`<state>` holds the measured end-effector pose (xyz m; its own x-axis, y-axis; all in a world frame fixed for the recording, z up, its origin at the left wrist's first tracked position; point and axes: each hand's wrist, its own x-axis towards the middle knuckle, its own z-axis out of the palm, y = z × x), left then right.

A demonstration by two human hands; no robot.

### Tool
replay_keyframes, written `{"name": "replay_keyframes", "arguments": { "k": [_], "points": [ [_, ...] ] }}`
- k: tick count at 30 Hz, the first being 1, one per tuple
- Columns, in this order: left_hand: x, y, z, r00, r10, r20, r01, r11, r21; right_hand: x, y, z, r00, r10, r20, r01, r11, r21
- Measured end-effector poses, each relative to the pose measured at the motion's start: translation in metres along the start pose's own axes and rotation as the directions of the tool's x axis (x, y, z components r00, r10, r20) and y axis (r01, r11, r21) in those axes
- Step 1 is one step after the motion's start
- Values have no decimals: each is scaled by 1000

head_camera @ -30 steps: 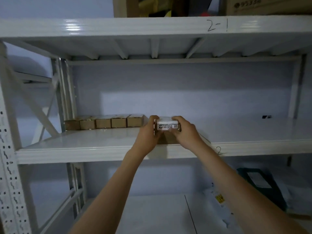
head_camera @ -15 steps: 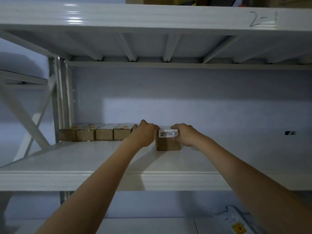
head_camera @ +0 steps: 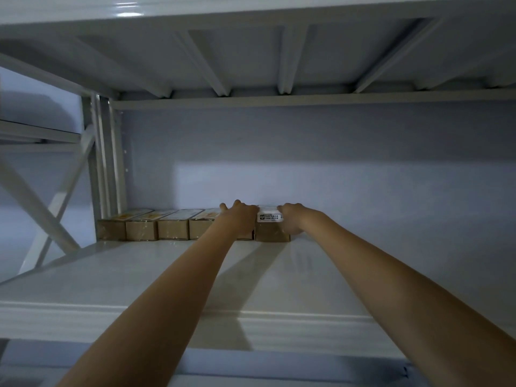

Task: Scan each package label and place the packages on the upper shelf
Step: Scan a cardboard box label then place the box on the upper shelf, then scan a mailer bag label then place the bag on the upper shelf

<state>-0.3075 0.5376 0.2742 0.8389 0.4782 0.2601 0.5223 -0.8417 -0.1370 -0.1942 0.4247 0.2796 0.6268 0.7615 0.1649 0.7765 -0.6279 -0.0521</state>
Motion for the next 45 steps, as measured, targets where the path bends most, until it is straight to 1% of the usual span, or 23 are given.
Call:
{"name": "replay_keyframes", "arguments": {
  "k": [4,7,11,13,15,20,22,24,26,27,31,34,36,38,41,43,45],
  "points": [
    [18,0,6,999,-30,16,31,999,-35,21,6,8,999,-26,-22,26,1000,-13],
    [26,4,12,998,-56,22,56,998,-30,34,9,17,1000,-15,-15,15,1000,13],
    [30,9,19,998,-62,2,62,995,-76,39,12,24,999,-16,-28,18,995,96],
    [31,12,19,998,-63,19,64,991,-114,37,13,27,1000,0,-14,3,989,148],
    [31,14,22,998,-60,26,64,987,-147,36,13,29,1000,8,-30,-2,980,198],
    [24,16,23,998,-66,-13,63,986,-155,29,13,31,998,-9,-63,25,965,261],
    [18,18,12,993,-113,-37,104,976,-193,20,11,24,998,-4,-64,22,959,281],
    [12,22,-4,985,-145,-96,121,968,-220,8,11,10,995,19,-93,12,948,319],
    [5,31,-20,982,-110,-155,71,969,-238,-7,12,-5,992,45,-117,-2,941,338],
    [3,38,-26,984,-77,-161,33,965,-259,-17,14,-11,991,59,-122,-13,938,346],
    [-17,77,-36,990,74,-118,-110,936,-335,-74,38,-24,973,160,-165,-88,923,375],
    [-51,117,-38,970,189,-152,-234,892,-387,-142,77,-24,940,229,-252,-104,898,426],
    [-81,152,-40,942,261,-209,-330,827,-456,-194,104,-22,912,282,-298,-116,874,473],
    [-116,198,-43,908,319,-270,-418,728,-544,-245,133,-23,878,342,-335,-131,845,519],
    [-165,271,-54,842,399,-362,-539,599,-593,-318,172,-26,832,403,-381,-163,834,528],
    [-195,320,-61,809,447,-383,-587,559,-586,-365,200,-26,801,447,-398,-204,829,520],
    [-220,368,-63,791,501,-352,-604,550,-576,-411,231,-22,776,499,-386,-266,814,516]
  ]
}}
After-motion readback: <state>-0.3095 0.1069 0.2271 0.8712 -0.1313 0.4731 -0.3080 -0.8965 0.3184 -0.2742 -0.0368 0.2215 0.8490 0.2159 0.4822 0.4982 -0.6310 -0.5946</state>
